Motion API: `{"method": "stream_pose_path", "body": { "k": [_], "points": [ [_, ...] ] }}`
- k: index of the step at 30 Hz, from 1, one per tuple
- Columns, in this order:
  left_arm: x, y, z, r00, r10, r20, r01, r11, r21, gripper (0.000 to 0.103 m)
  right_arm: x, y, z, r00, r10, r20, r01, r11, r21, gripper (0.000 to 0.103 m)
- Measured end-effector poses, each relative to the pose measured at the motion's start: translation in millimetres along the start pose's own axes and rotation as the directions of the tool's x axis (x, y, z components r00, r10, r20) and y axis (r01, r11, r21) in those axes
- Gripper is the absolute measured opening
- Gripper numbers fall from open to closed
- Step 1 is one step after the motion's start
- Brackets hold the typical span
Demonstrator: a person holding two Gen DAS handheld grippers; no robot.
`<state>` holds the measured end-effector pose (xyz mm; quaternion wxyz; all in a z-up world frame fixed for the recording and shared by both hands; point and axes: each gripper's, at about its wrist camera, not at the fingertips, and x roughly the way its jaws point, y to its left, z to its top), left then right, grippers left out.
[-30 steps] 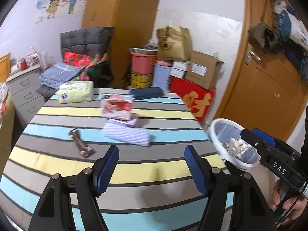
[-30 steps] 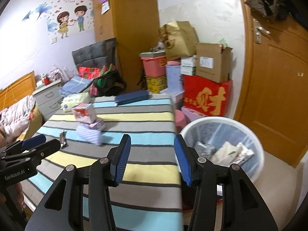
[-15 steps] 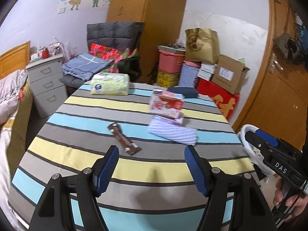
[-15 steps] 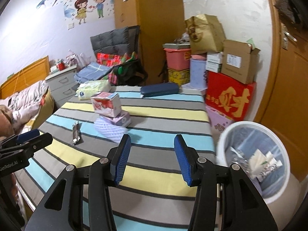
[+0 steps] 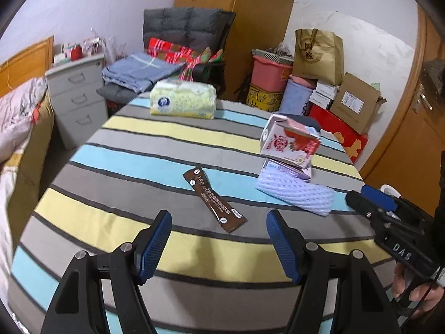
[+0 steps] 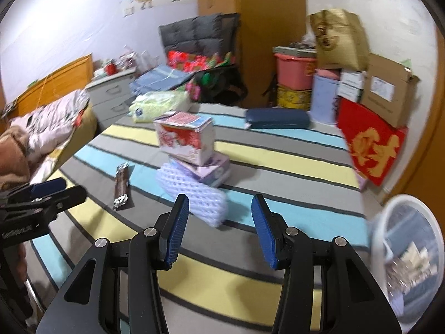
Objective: Collect trash
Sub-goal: 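Reach the left tool to the brown snack wrapper while the right tool approaches the white foam net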
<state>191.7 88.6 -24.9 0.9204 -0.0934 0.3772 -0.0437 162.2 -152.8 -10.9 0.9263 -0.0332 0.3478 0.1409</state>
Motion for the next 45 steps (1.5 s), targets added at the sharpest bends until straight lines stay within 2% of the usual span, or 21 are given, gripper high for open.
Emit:
{"method": "stream_pose_path", "body": {
  "k": [3,14,24,29,32,36,38,43,45],
  "points": [
    [13.2,-1.9,3.4,1.000,0.006,-0.013,-0.006,1.000,0.023,0.070,7.9,-0.8,3.5,1.000,0.019,-0.011,-0.019,1.000,-0.015,0.049],
    [68.2,6.6,10.6,0.992,0.033,-0.122,-0.031,0.999,0.018,0.070,34.0,-0.1,6.5,0.992,0.092,-0.092,-0.096,0.995,-0.037,0.049],
    [74.0,6.9,11.2,0.989,0.048,-0.139,-0.039,0.997,0.064,0.070,38.0,10.5,2.6,0.974,0.166,-0.153,-0.178,0.982,-0.069,0.049],
    [70.4,18.0,11.2,0.989,0.061,-0.138,-0.054,0.997,0.057,0.070,38.8,16.5,2.5,0.962,0.199,-0.185,-0.218,0.972,-0.089,0.049],
    [67.7,23.3,11.8,0.986,0.087,-0.141,-0.080,0.995,0.053,0.070,41.1,20.3,2.4,0.961,0.196,-0.193,-0.219,0.970,-0.109,0.049],
    [66.2,26.1,16.9,0.991,0.012,-0.135,-0.015,1.000,-0.018,0.070,48.1,21.4,4.0,0.973,0.134,-0.190,-0.156,0.982,-0.106,0.049],
    [71.4,21.9,18.0,0.990,0.023,-0.143,-0.024,1.000,-0.010,0.070,50.4,19.4,4.6,0.969,0.154,-0.196,-0.173,0.981,-0.085,0.049],
    [80.2,9.8,19.1,0.988,0.068,-0.136,-0.066,0.998,0.019,0.070,49.9,18.1,3.4,0.973,0.132,-0.191,-0.148,0.986,-0.072,0.048],
    [82.7,4.0,18.0,0.985,0.102,-0.137,-0.095,0.994,0.053,0.070,48.8,17.5,3.3,0.975,0.125,-0.184,-0.138,0.988,-0.063,0.044]
  ]
}}
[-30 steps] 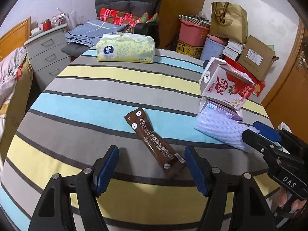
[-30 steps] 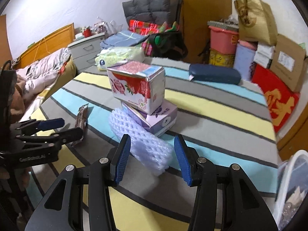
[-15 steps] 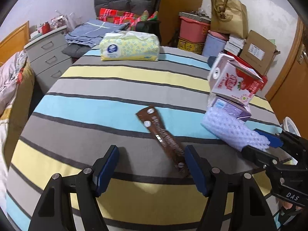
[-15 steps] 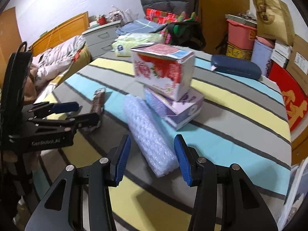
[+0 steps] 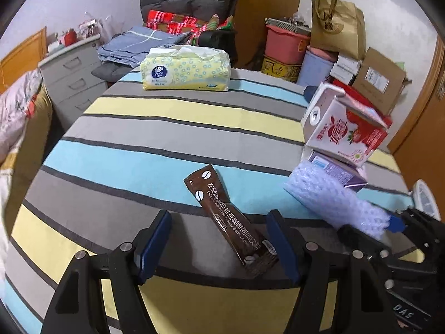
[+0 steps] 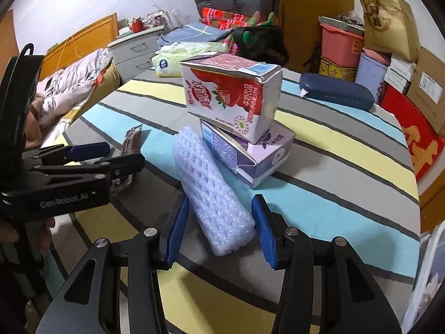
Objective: Collect trash
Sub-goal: 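Reach the left tool to the brown snack wrapper while the right tool approaches the white foam net, then grasp the brown snack wrapper with the left tool while the right tool grasps the white foam net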
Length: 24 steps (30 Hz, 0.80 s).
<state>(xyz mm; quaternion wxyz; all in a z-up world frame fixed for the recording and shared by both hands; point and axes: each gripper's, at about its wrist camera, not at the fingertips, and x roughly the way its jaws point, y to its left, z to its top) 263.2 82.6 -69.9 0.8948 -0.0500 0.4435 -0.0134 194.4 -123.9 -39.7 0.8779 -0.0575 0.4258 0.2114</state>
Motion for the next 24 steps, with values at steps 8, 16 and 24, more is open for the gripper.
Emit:
{"method": "stream_pose_path", "body": {
  "k": [8,16,24],
  "points": [
    [-6.3,9.3,-9.1,0.997,0.078,-0.006,-0.078,0.996,0.050,0.071,-2.8,4.3,-4.3,1.000,0.026,0.006,-0.026,1.000,-0.008,0.033],
    [-3.4,13.2,-4.8,0.999,0.043,0.000,-0.043,0.998,0.055,0.071,-2.0,4.8,-2.7,0.999,0.046,0.016,-0.046,0.999,-0.009,0.033],
    [4.7,7.4,4.5,1.000,0.022,0.000,-0.022,0.996,0.085,0.065,3.7,7.1,1.8,1.000,0.027,0.011,-0.026,0.999,-0.026,0.035]
  ]
}}
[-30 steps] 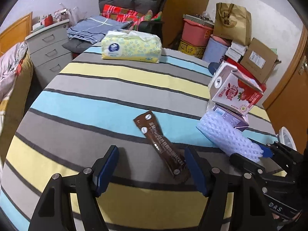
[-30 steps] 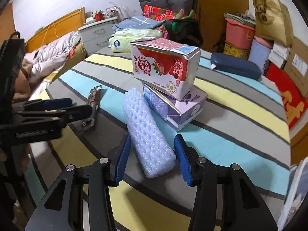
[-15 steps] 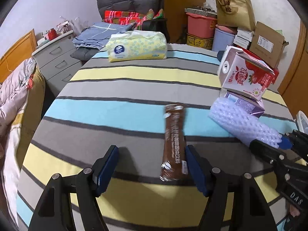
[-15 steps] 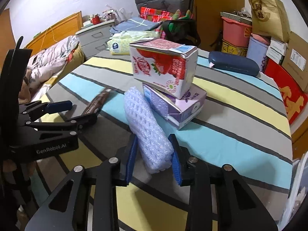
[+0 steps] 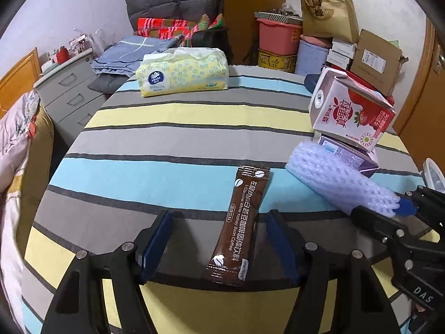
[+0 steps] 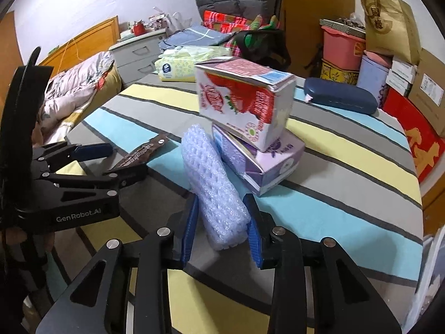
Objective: Collect trash
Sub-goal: 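Grasp the brown snack wrapper with the left tool while the right tool grasps the white foam net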
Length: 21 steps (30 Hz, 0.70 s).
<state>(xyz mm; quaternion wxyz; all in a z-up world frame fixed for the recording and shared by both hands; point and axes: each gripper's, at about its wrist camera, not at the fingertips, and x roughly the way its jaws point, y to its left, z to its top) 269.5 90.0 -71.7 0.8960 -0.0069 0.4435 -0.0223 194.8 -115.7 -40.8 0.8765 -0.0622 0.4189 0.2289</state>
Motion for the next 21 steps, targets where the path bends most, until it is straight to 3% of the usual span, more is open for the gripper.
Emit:
{"method": "stream_pose_path", "body": {
  "k": [1,3,8,11,21],
  "points": [
    [0.5,-0.4,0.3,1.000,0.001,0.001,-0.001,1.000,0.002,0.063,1.4,1.4,0.3,1.000,0.000,-0.006,0.000,1.000,-0.008,0.035],
    [-0.8,-2.5,0.8,1.000,-0.003,0.002,0.003,1.000,0.018,0.048,2.1,2.1,0.8,1.000,-0.001,-0.011,0.001,1.000,-0.010,0.035],
    [-3.0,-4.1,-0.9,1.000,-0.023,0.010,0.023,0.999,0.023,0.036,-0.3,2.3,-0.5,1.000,0.023,0.000,-0.023,1.000,0.005,0.035],
    [-4.6,-1.8,-1.7,1.000,-0.026,0.013,0.026,1.000,0.014,0.021,-0.9,2.9,-1.7,1.000,0.023,0.002,-0.023,1.000,0.011,0.031],
    [-17.1,-0.8,-8.4,0.998,-0.048,0.036,0.048,0.999,-0.014,0.020,-9.8,6.4,-5.2,0.999,0.005,0.038,-0.006,1.000,0.012,0.024]
  ]
}}
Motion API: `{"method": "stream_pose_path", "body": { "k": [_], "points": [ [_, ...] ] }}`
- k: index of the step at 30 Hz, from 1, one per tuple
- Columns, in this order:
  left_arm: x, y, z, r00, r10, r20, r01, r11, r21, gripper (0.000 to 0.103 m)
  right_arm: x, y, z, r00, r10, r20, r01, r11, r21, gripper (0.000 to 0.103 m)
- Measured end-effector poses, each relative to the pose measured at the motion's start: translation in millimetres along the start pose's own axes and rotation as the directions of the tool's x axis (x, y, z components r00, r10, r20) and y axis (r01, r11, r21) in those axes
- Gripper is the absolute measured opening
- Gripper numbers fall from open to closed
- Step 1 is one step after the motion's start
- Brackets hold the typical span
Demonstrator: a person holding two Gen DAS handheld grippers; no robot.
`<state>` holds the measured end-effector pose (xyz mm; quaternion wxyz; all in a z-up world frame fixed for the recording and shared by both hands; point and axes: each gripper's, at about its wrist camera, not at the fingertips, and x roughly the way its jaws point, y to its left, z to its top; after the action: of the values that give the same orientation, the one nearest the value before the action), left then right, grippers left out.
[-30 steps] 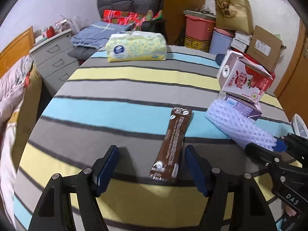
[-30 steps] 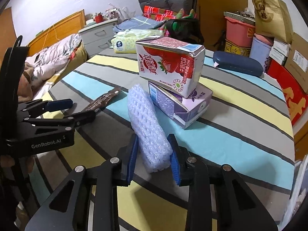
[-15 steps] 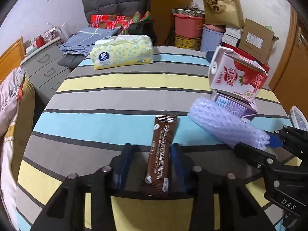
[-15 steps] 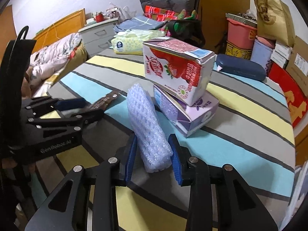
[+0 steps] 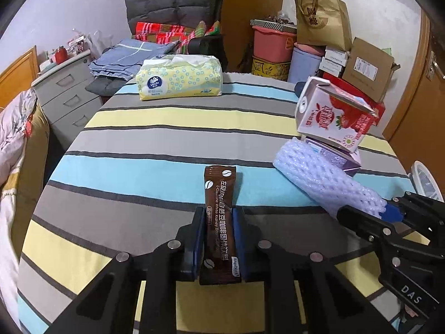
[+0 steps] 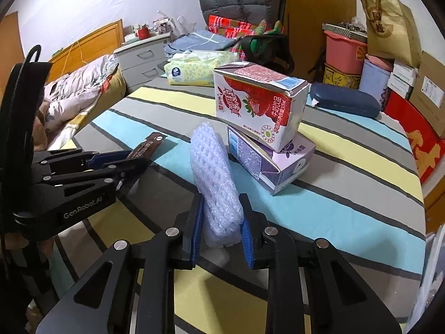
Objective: Collect trash
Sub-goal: 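Grasp the brown snack wrapper with the left tool while the right tool grasps the white foam net, then carry the wrapper and foam net to the white bin and open both tools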
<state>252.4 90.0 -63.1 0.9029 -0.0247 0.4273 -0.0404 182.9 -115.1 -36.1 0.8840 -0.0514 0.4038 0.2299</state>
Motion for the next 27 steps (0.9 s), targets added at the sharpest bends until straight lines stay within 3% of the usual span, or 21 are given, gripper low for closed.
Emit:
{"method": "stream_pose_path", "body": {
  "k": [13,27],
  "points": [
    [-41.2,-22.6,-9.5,0.998,-0.039,0.055,0.037,0.999,0.034,0.020,-27.8,-2.6,-7.5,0.998,-0.004,0.056,0.001,0.998,0.057,0.023],
    [-83.1,-81.4,-14.1,0.985,-0.127,0.113,0.114,0.987,0.111,0.020,-77.9,-31.4,-27.3,0.986,-0.099,0.136,0.078,0.986,0.148,0.023]
  ]
}}
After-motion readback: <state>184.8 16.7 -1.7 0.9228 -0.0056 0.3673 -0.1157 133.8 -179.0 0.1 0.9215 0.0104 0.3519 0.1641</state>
